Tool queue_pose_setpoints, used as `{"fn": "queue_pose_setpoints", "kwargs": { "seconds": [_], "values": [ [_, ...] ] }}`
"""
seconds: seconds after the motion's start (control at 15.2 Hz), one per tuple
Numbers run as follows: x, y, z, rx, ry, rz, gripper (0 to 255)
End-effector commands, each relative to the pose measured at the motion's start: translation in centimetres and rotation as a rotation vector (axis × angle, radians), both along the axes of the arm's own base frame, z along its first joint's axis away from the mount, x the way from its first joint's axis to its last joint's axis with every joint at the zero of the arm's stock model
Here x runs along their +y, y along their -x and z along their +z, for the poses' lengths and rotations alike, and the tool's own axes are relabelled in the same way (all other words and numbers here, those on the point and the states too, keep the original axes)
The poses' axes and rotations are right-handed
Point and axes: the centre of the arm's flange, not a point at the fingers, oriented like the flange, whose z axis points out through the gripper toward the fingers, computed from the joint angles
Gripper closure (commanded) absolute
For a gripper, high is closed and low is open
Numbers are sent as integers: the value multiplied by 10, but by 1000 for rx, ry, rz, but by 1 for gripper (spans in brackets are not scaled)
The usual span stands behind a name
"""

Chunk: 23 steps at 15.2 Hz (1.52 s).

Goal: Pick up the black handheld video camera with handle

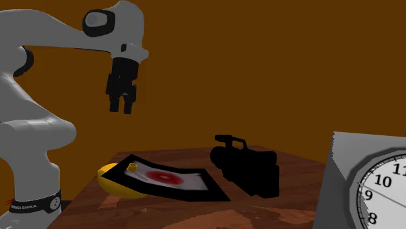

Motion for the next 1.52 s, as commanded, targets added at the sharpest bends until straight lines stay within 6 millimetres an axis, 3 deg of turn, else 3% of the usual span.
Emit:
{"fn": "queue_pose_setpoints", "kwargs": {
  "seconds": [0.0, 0.4, 0.73, 1.12, 1.45],
  "values": [
    [0, 0, 0, 0, 0, 0, 0],
    [49, -58, -15, -17, 6, -249, 0],
    [78, -115, -26, -31, 12, -457, 0],
    [96, -189, -39, -47, 18, -706, 0],
    [97, -253, -49, -61, 23, -914, 0]
  ]
}}
